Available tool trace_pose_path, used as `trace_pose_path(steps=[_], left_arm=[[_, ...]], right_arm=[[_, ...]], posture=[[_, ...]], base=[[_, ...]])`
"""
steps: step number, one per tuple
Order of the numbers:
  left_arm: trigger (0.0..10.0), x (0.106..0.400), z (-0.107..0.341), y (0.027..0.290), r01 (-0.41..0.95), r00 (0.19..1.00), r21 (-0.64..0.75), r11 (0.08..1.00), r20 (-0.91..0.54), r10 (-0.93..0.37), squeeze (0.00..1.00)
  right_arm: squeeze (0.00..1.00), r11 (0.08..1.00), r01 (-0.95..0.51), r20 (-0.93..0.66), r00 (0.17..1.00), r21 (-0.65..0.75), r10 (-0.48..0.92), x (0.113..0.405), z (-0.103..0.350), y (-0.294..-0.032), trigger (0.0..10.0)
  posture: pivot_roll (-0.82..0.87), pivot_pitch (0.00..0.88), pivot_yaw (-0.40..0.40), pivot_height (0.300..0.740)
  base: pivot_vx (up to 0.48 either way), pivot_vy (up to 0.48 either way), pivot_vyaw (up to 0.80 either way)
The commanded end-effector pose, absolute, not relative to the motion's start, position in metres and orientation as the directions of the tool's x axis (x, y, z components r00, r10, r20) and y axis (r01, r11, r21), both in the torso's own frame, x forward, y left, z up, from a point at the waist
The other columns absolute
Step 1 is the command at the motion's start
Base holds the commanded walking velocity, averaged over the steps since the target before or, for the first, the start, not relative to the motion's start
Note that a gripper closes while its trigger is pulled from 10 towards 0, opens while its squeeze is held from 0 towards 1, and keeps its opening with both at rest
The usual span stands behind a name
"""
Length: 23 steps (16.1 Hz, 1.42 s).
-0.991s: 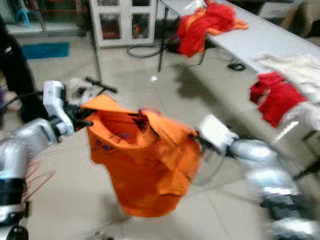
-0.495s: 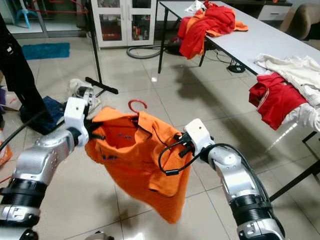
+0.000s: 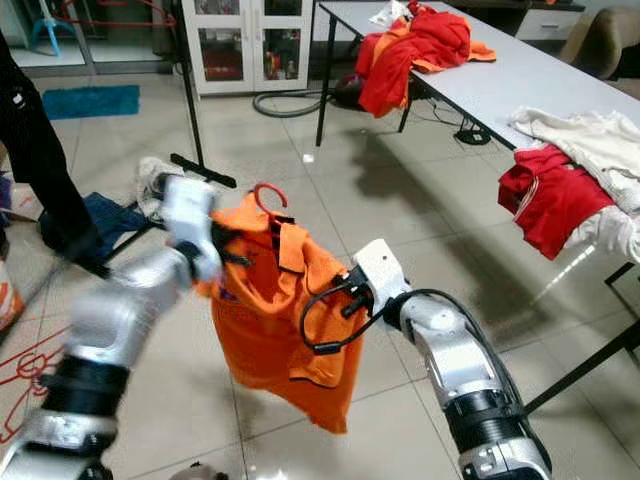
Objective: Hang hanger
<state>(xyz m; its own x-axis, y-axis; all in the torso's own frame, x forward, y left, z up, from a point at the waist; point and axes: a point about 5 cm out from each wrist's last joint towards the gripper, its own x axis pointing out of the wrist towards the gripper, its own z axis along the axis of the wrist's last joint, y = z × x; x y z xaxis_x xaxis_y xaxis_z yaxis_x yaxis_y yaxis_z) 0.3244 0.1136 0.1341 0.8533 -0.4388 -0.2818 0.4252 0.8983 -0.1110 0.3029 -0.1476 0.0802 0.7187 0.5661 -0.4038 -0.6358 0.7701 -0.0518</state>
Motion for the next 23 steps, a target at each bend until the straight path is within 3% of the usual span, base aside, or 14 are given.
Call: trace_pose_path(steps=[1,2,3,4,5,7,9,10,11,16,20,23], left_arm=[[0.0,0.322,0.13,0.115,0.434,0.849,-0.075,0.898,-0.298,-0.436,0.0],[0.0,0.321,0.125,0.119,0.428,0.848,-0.066,0.901,-0.317,-0.426,0.0],[4.4,0.322,0.117,0.133,0.39,0.858,-0.021,0.921,-0.356,-0.371,0.0],[6.7,0.322,0.114,0.138,0.376,0.86,-0.013,0.927,-0.368,-0.354,0.0],[10.0,0.322,0.108,0.152,0.332,0.87,0.016,0.943,-0.392,-0.3,0.0],[10.0,0.321,0.106,0.168,0.298,0.879,0.042,0.953,-0.402,-0.257,0.0],[10.0,0.322,0.11,0.167,0.307,0.887,0.056,0.95,-0.378,-0.264,0.0],[10.0,0.321,0.111,0.163,0.322,0.885,0.046,0.946,-0.368,-0.284,0.58],[10.0,0.319,0.113,0.155,0.356,0.879,0.037,0.934,-0.353,-0.321,1.0],[10.0,0.314,0.153,0.118,0.513,0.837,0.019,0.858,-0.23,-0.496,1.0],[10.0,0.309,0.178,0.113,0.578,0.81,0.078,0.812,-0.177,-0.559,1.0],[10.0,0.304,0.16,0.124,0.574,0.798,0.069,0.816,-0.272,-0.538,1.0]], right_arm=[[0.0,0.788,-0.613,-0.346,0.754,-0.061,0.559,0.309,0.096,-0.152,0.0],[0.0,0.793,-0.607,-0.344,0.758,-0.059,0.555,0.31,0.097,-0.155,0.0],[0.0,0.803,-0.594,-0.338,0.767,-0.049,0.546,0.312,0.099,-0.158,0.0],[0.0,0.805,-0.592,-0.338,0.768,-0.049,0.544,0.312,0.1,-0.159,0.0],[0.0,0.809,-0.586,-0.338,0.773,-0.053,0.537,0.314,0.103,-0.164,0.0],[0.0,0.813,-0.579,-0.337,0.778,-0.058,0.53,0.315,0.106,-0.171,0.0],[0.0,0.814,-0.577,-0.336,0.78,-0.06,0.528,0.316,0.107,-0.172,0.0],[0.0,0.814,-0.578,-0.334,0.78,-0.06,0.529,0.316,0.108,-0.171,0.0],[0.0,0.814,-0.578,-0.333,0.779,-0.057,0.531,0.316,0.108,-0.171,0.0],[0.0,0.814,-0.579,-0.338,0.777,-0.05,0.531,0.317,0.105,-0.17,0.0],[0.0,0.816,-0.576,-0.346,0.777,-0.054,0.526,0.316,0.103,-0.173,0.0],[0.0,0.817,-0.574,-0.35,0.778,-0.055,0.522,0.316,0.103,-0.174,0.0]], posture=[[-0.05,0.003,-0.053,0.74],[-0.05,0.003,-0.053,0.74],[-0.05,0.005,-0.051,0.74],[-0.05,0.005,-0.051,0.74],[-0.05,0.004,-0.053,0.74],[-0.05,0.002,-0.056,0.74],[-0.05,0.0,-0.059,0.74],[-0.05,0.0,-0.062,0.74],[-0.05,0.0,-0.062,0.74],[-0.04,0.0,-0.063,0.74],[-0.04,0.0,-0.06,0.74],[-0.04,0.0,-0.057,0.74]], base=[[0.0,0.0,0.0],[0.0,0.0,0.0],[0.0,0.0,0.0],[0.0,0.0,0.0],[0.0,0.0,0.0],[0.0,0.0,0.0],[0.0,0.0,0.0],[0.0,0.0,0.0],[0.0,0.0,0.0],[0.0,0.0,0.0],[0.0,0.0,0.0],[0.0,0.0,0.0]])
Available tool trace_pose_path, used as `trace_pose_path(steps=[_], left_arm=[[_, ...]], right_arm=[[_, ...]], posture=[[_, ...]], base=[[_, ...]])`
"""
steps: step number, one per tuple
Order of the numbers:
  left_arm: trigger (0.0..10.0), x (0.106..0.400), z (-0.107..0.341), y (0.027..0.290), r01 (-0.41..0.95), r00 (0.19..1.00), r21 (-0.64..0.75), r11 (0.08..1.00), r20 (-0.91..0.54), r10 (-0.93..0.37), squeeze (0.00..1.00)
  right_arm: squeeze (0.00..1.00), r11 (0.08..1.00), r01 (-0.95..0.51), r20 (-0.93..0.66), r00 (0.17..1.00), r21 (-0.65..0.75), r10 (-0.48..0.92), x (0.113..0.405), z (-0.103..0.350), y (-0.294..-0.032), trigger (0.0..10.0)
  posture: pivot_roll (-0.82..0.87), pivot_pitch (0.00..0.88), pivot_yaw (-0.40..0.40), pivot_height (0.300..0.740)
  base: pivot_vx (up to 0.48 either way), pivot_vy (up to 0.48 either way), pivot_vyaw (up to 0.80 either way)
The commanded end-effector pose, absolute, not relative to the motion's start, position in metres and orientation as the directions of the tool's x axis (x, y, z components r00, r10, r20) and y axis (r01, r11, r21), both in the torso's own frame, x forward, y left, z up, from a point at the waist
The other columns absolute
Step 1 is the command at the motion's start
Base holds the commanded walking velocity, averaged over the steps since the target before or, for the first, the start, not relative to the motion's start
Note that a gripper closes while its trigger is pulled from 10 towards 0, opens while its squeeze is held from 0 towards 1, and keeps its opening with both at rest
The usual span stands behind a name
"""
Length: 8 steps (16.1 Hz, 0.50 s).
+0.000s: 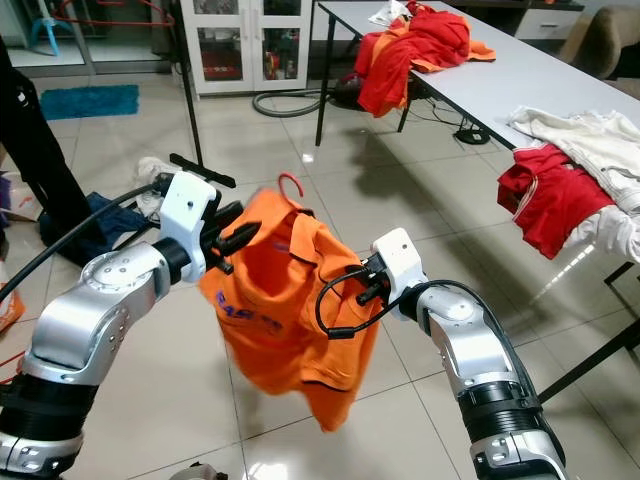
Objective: Hang hanger
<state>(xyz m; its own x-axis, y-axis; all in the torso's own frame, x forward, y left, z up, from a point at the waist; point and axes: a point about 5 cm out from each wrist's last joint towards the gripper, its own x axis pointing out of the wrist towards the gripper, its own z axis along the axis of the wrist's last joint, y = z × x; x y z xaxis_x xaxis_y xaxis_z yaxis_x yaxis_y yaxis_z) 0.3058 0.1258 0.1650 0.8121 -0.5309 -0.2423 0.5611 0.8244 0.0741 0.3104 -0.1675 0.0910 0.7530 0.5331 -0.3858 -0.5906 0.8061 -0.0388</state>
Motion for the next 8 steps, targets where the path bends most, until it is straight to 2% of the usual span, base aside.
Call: trace_pose_path(steps=[1,4,7,8], left_arm=[[10.0,0.304,0.156,0.127,0.565,0.799,0.06,0.823,-0.286,-0.529,1.0],[10.0,0.301,0.146,0.141,0.528,0.813,0.045,0.848,-0.315,-0.49,1.0],[10.0,0.308,0.183,0.163,0.535,0.838,0.054,0.843,-0.166,-0.521,1.0],[10.0,0.311,0.193,0.176,0.526,0.848,0.068,0.848,-0.127,-0.515,0.0]], right_arm=[[0.0,0.818,-0.573,-0.35,0.778,-0.055,0.522,0.316,0.103,-0.174,0.0],[0.0,0.824,-0.564,-0.349,0.784,-0.057,0.513,0.317,0.104,-0.178,0.0],[0.0,0.822,-0.569,-0.313,0.78,0.006,0.542,0.32,0.114,-0.181,0.0],[0.0,0.81,-0.585,-0.29,0.771,0.03,0.567,0.321,0.121,-0.181,0.0]], posture=[[-0.04,0.0,-0.057,0.74],[-0.04,0.0,-0.058,0.74],[-0.04,0.0,-0.066,0.74],[-0.04,0.0,-0.065,0.74]], base=[[0.0,0.0,0.0],[0.0,0.0,0.0],[0.0,0.0,0.0],[0.0,0.0,0.0]])
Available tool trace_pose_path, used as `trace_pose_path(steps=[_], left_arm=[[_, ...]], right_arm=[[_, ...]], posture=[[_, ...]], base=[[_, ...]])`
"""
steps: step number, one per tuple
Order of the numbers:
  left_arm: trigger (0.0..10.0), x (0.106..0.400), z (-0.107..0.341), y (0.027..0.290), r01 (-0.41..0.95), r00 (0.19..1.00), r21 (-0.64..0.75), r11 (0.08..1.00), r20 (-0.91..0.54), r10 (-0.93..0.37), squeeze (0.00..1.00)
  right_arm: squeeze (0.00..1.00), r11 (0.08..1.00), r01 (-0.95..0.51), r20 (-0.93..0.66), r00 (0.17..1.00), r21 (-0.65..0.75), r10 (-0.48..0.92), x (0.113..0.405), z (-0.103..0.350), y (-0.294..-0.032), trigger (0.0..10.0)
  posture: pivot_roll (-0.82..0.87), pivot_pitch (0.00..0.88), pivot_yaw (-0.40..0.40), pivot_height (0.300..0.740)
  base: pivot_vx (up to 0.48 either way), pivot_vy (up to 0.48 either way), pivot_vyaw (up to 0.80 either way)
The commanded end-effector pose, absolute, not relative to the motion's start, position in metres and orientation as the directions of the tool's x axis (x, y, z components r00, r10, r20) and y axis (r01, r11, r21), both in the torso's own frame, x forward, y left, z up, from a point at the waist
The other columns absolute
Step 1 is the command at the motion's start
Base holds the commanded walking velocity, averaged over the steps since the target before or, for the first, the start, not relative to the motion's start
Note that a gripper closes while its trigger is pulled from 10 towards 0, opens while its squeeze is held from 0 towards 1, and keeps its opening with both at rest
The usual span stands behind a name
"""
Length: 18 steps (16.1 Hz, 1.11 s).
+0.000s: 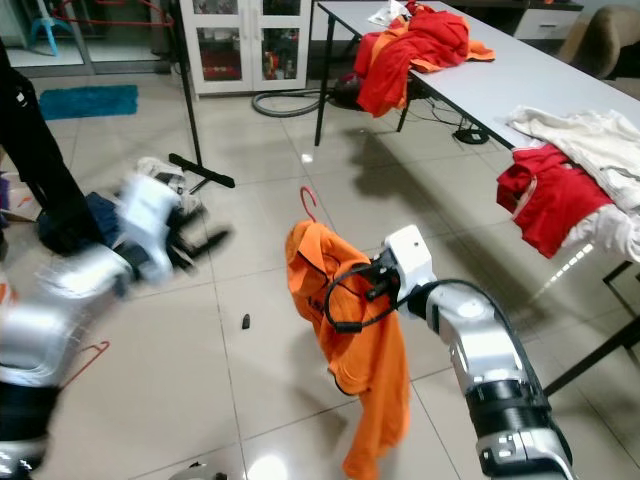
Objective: Hang hanger
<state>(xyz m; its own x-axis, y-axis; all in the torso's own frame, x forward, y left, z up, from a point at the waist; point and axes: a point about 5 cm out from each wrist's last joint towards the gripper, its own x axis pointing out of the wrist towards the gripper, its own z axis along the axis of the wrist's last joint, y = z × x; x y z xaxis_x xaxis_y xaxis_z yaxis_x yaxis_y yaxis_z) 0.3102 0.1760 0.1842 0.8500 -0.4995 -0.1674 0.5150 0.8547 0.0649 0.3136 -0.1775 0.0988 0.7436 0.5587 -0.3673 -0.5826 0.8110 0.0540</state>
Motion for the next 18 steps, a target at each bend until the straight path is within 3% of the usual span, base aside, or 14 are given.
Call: trace_pose_path(steps=[1,2,4,8,9,15,18], left_arm=[[10.0,0.315,0.199,0.191,0.512,0.858,0.095,0.853,-0.102,-0.504,0.0],[10.0,0.319,0.201,0.204,0.489,0.872,0.105,0.866,-0.078,-0.483,0.0],[10.0,0.318,0.2,0.219,0.575,0.817,0.075,0.814,-0.013,-0.576,0.0],[10.0,0.322,0.196,0.227,0.651,0.757,0.099,0.752,-0.016,-0.653,0.0],[10.0,0.323,0.198,0.223,0.719,0.69,0.13,0.683,-0.016,-0.723,0.0],[10.0,0.325,0.199,0.207,0.855,0.51,0.137,0.5,-0.049,-0.859,0.0],[10.0,0.327,0.197,0.207,0.875,0.477,0.116,0.469,-0.047,-0.878,0.0]], right_arm=[[0.0,0.786,-0.615,-0.261,0.75,0.062,0.607,0.321,0.129,-0.181,0.0],[0.0,0.756,-0.65,-0.246,0.721,0.084,0.648,0.319,0.135,-0.179,0.0],[0.0,0.646,-0.759,-0.239,0.615,0.075,0.751,0.307,0.149,-0.181,0.0],[0.0,0.531,-0.846,-0.237,0.508,0.039,0.828,0.296,0.169,-0.188,0.0],[0.0,0.469,-0.883,-0.24,0.45,0.026,0.861,0.29,0.177,-0.185,0.0],[0.0,0.375,-0.927,-0.214,0.361,0.027,0.908,0.283,0.189,-0.171,0.0],[0.0,0.347,-0.937,-0.2,0.334,0.032,0.921,0.279,0.196,-0.168,0.0]], posture=[[-0.04,0.0,-0.065,0.74],[-0.04,0.0,-0.065,0.74],[-0.04,0.0,-0.064,0.74],[-0.05,0.0,-0.059,0.74],[-0.06,0.0,-0.054,0.74],[-0.07,0.0,-0.054,0.74],[-0.07,0.0,-0.051,0.74]], base=[[0.0,0.0,0.0],[0.0,0.0,0.0],[0.0,0.0,0.0],[0.0,0.0,0.0],[0.0,0.0,0.0],[0.0,0.0,0.0],[0.0,0.0,0.0]])
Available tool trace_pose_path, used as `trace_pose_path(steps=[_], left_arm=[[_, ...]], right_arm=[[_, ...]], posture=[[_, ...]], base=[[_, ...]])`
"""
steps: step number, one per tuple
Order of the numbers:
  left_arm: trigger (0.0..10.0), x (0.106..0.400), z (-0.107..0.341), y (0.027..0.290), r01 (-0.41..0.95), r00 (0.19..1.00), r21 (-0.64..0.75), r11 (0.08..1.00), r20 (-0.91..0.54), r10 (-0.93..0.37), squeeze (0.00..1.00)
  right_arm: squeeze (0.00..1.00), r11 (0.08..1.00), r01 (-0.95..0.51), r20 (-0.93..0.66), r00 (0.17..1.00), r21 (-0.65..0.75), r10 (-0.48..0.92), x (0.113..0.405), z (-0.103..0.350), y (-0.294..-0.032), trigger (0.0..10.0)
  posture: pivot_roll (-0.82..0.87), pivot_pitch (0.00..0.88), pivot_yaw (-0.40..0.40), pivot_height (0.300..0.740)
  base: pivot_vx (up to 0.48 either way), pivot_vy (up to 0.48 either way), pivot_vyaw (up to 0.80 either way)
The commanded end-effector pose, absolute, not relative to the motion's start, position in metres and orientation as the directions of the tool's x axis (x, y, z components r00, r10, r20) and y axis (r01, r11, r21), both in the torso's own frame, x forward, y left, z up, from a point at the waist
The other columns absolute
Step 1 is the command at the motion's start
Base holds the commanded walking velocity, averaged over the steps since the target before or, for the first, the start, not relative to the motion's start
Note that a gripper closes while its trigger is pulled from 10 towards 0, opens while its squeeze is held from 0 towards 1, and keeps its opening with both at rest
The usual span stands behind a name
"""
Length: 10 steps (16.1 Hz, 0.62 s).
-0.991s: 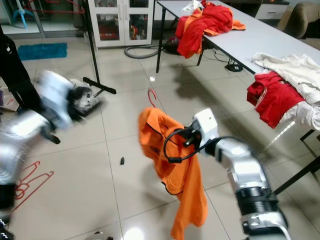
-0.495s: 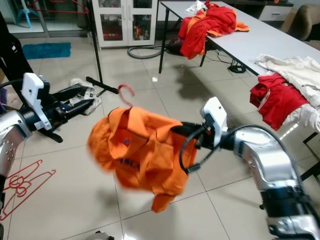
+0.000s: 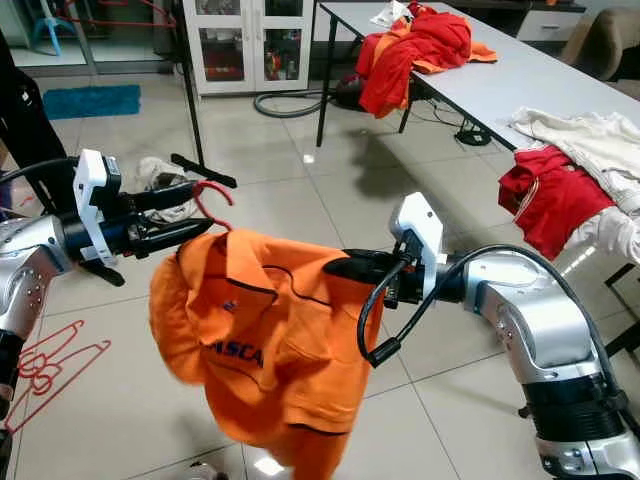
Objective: Hang hanger
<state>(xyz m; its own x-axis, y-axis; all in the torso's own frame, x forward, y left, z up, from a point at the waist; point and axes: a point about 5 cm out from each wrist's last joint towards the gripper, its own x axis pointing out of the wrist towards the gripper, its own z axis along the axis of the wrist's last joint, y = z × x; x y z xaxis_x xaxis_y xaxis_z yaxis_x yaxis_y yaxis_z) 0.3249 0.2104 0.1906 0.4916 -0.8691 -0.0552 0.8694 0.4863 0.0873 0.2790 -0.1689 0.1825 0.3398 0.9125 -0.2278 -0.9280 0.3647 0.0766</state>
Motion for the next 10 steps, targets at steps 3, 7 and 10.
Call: trace_pose_path(steps=[3,7,10], left_arm=[[10.0,0.328,0.198,0.208,0.886,0.46,0.085,0.457,-0.018,-0.888,0.0],[10.0,0.33,0.197,0.203,0.902,0.429,0.046,0.429,0.016,-0.903,0.0],[10.0,0.332,0.194,0.197,0.917,0.396,0.031,0.397,0.024,-0.918,0.0]], right_arm=[[0.0,0.327,-0.944,-0.174,0.316,0.037,0.933,0.276,0.204,-0.167,0.0],[0.0,0.289,-0.956,-0.152,0.279,0.051,0.948,0.272,0.21,-0.163,0.0],[0.0,0.276,-0.959,-0.157,0.263,0.066,0.952,0.27,0.209,-0.161,0.0]], posture=[[-0.08,0.0,-0.05,0.74],[-0.08,0.0,-0.051,0.74],[-0.09,0.0,-0.051,0.74]], base=[[0.0,0.0,0.0],[0.0,0.0,0.0],[0.0,0.0,0.0]])
